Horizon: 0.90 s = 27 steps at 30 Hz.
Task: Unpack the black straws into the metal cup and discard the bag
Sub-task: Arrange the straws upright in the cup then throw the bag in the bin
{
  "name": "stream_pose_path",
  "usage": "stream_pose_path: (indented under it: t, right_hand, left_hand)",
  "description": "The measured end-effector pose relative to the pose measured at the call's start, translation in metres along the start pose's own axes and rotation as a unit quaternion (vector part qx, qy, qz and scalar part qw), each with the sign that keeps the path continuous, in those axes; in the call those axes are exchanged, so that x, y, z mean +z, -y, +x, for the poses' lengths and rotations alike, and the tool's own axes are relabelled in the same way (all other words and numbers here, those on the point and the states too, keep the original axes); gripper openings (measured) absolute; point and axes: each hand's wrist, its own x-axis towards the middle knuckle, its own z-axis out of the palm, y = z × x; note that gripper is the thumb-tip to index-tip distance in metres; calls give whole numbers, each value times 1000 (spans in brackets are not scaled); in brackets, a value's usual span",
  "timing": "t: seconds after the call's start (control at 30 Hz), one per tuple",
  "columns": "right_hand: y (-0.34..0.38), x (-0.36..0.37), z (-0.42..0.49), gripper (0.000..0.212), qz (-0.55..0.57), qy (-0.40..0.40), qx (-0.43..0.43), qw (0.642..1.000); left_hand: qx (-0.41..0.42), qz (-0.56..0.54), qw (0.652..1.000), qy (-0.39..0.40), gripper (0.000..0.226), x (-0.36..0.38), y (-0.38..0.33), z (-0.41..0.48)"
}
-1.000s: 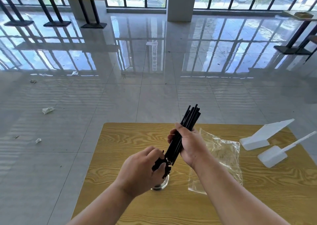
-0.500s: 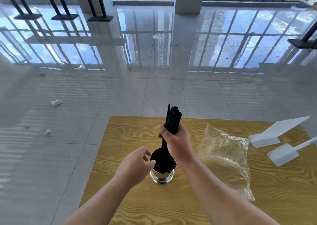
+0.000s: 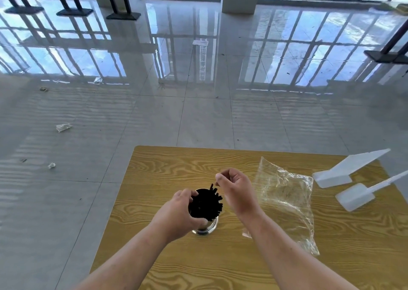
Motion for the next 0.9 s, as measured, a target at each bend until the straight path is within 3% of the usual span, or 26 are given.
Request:
stream_pose_path:
  t: [0.13,0.3,0.5,0.9]
  right_hand:
    - [-24,-11,-6,10,-115,27,57,991]
    - [-36,-14,-15,7,-90,70,144,983]
    - [-32,-18,-14,7,-87,70,130,985]
    - [-14,-14,-6,9,-81,60,100,990]
  left_hand:
    - [29,55,998,24,91,7,-9,3]
    - [71,153,986,1,52,16,-24,7]
    - [95,186,977,-33,16,9,-29,10]
    - [99,163,979,-74,8,-56,-55,7]
